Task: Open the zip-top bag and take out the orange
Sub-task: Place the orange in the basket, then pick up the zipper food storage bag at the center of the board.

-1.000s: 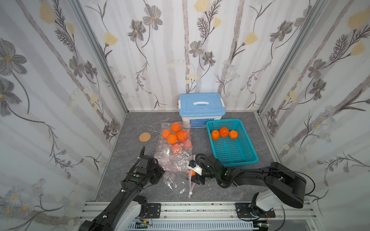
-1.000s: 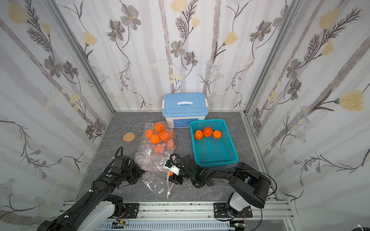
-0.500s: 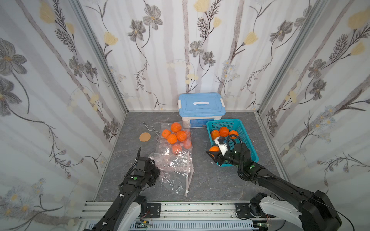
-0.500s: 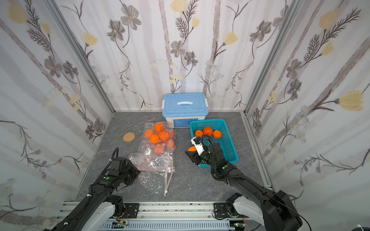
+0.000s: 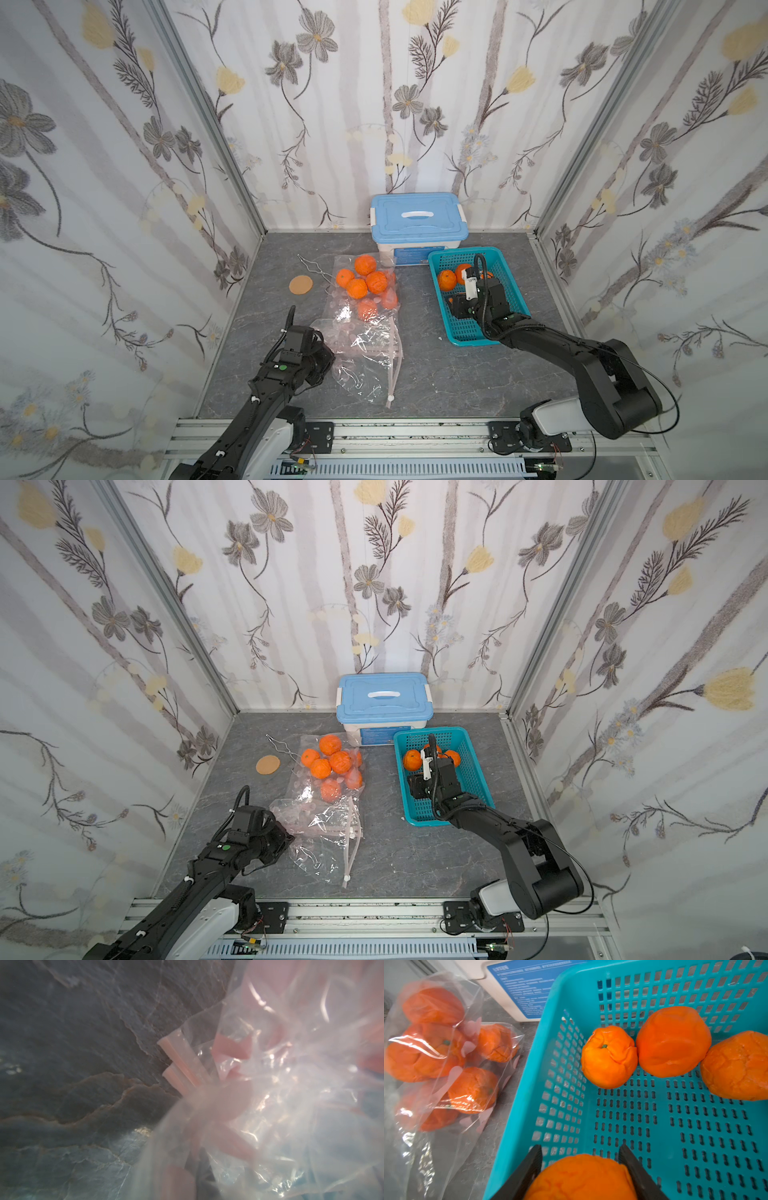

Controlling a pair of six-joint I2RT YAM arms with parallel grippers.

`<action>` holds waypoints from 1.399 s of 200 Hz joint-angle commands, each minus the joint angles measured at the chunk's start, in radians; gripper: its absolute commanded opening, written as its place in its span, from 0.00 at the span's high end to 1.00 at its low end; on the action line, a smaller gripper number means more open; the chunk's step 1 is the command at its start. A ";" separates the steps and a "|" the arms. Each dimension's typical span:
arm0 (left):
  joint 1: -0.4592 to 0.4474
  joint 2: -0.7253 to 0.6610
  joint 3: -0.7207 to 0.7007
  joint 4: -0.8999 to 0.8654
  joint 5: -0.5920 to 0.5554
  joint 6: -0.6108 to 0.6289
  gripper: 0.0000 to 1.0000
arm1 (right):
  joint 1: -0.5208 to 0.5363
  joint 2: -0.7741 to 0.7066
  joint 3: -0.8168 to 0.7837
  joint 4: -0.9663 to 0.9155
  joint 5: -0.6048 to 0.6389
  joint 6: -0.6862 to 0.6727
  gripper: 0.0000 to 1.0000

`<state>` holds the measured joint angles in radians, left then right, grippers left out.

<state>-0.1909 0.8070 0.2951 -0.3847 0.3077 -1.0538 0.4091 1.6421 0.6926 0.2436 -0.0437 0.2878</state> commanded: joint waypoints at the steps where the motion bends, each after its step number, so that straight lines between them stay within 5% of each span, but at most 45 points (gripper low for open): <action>1: 0.001 0.007 0.002 0.026 0.002 0.009 1.00 | -0.012 0.076 0.044 0.011 0.034 0.073 0.43; 88: 0.000 0.040 -0.004 0.057 0.025 0.016 1.00 | -0.047 0.241 0.183 0.005 -0.017 0.156 0.24; 161: 0.002 -0.004 0.039 -0.008 0.001 0.046 1.00 | -0.059 0.111 0.178 -0.087 0.062 0.096 0.22; 219: 0.006 -0.130 0.217 -0.247 -0.234 0.169 1.00 | -0.068 -0.030 0.062 -0.181 0.061 0.076 0.34; 266: 0.033 -0.131 0.407 -0.329 -0.737 0.262 0.97 | -0.067 -0.073 -0.015 -0.170 0.046 0.075 0.40; 280: 0.093 -0.086 0.428 -0.260 -0.769 0.298 1.00 | -0.068 -0.077 -0.007 -0.181 0.034 0.073 0.42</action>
<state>-0.1547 0.6746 0.6914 -0.6704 -0.2039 -0.8337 0.3401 1.5745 0.6819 0.0616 0.0021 0.3695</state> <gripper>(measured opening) 0.050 0.593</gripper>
